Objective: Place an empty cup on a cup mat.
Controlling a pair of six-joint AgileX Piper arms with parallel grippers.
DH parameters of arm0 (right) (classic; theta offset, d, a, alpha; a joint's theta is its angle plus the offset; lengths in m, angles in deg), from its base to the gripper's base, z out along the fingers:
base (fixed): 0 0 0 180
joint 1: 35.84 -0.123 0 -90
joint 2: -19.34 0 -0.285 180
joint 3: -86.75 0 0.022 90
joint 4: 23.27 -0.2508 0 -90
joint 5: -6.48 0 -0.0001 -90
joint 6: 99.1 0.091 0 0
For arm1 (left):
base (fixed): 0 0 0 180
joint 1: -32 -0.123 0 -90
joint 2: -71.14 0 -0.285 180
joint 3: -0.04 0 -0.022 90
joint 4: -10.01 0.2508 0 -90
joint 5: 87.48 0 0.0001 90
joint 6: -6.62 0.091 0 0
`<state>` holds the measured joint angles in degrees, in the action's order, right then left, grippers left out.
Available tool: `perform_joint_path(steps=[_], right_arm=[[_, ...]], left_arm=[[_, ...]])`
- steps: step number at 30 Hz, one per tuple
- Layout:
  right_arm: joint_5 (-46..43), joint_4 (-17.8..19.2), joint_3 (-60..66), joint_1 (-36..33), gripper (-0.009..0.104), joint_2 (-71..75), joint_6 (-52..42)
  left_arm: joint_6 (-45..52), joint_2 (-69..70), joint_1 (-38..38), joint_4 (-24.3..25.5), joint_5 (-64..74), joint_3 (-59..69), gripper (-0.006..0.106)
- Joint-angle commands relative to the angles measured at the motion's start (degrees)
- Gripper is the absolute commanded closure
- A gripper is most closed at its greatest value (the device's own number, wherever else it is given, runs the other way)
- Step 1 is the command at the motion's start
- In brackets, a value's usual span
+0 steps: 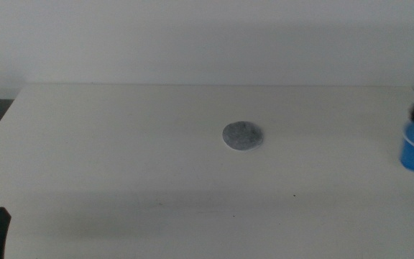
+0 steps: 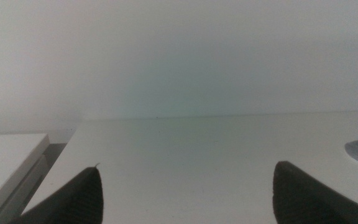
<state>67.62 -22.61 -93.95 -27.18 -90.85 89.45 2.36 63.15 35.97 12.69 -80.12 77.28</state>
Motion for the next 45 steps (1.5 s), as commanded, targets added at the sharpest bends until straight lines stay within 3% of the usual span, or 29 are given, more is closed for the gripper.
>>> perform_joint_path(steps=[1, 9, 18, 25, 31, 34, 45], right_arm=[[2.5, 0.6, -5.6, -4.8, 0.097, 0.0, 1.1], [5.0, 0.5, -24.6, -20.4, 0.097, -10.5, 3.2], [7.6, -0.7, -44.4, -29.7, 0.097, -25.2, 3.4], [8.8, -0.7, -55.6, -32.3, 0.097, -33.7, 3.4], [8.8, -1.7, -55.8, -32.2, 0.097, -35.9, 3.4], [8.8, -4.0, -55.8, -32.2, 0.097, -36.5, 3.3], [8.8, -3.3, -55.7, -32.2, 0.097, -38.5, 3.2]], left_arm=[[-0.2, 0.2, 0.1, -0.1, -0.7, 0.0, 0.007], [-0.2, 0.2, 0.1, -0.1, -0.7, 0.0, 0.007], [-0.2, 0.2, 0.1, -0.1, -0.7, 0.0, 0.007], [-0.2, 0.2, 0.1, -0.1, -0.7, 0.0, 0.007], [-0.2, 0.2, 0.1, -0.1, -0.7, 0.0, 0.007], [-0.2, 0.2, 0.1, -0.1, -0.7, 0.0, 0.007], [-0.2, 0.2, 0.1, -0.1, -0.7, 0.0, 0.007]])
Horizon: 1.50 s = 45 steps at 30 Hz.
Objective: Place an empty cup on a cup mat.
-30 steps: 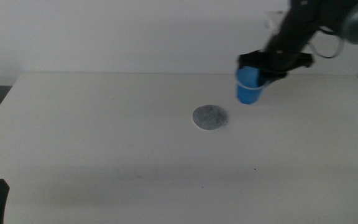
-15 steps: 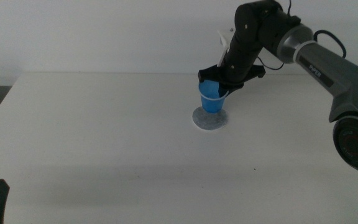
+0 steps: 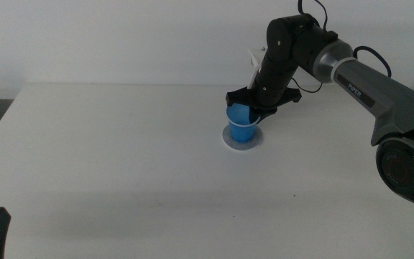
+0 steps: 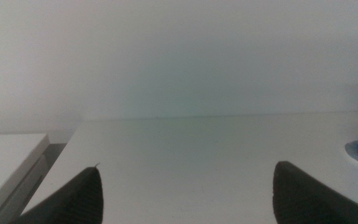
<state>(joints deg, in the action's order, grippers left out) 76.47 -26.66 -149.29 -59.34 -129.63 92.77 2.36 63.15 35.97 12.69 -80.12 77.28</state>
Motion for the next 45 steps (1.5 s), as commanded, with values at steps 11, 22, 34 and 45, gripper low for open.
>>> perform_joint_path(steps=[11, 22, 34, 45], right_arm=[[0.0, 3.4, -0.5, -0.1, 0.072, 0.5, -0.2], [0.0, 3.4, -0.6, 0.2, 0.037, 9.2, -1.8], [0.0, 2.2, 2.7, 9.4, 0.008, 36.9, -13.0], [-18.4, 7.5, 47.4, 16.8, 0.008, 76.0, -10.4]], left_arm=[[-0.2, 0.2, 0.1, -0.1, -0.7, 0.0, 0.007], [-0.2, 0.2, 0.1, -0.1, -0.7, 0.0, 0.007], [-0.2, 0.2, 0.1, -0.1, -0.7, 0.0, 0.007], [-0.2, 0.2, 0.1, -0.1, -0.7, 0.0, 0.007]])
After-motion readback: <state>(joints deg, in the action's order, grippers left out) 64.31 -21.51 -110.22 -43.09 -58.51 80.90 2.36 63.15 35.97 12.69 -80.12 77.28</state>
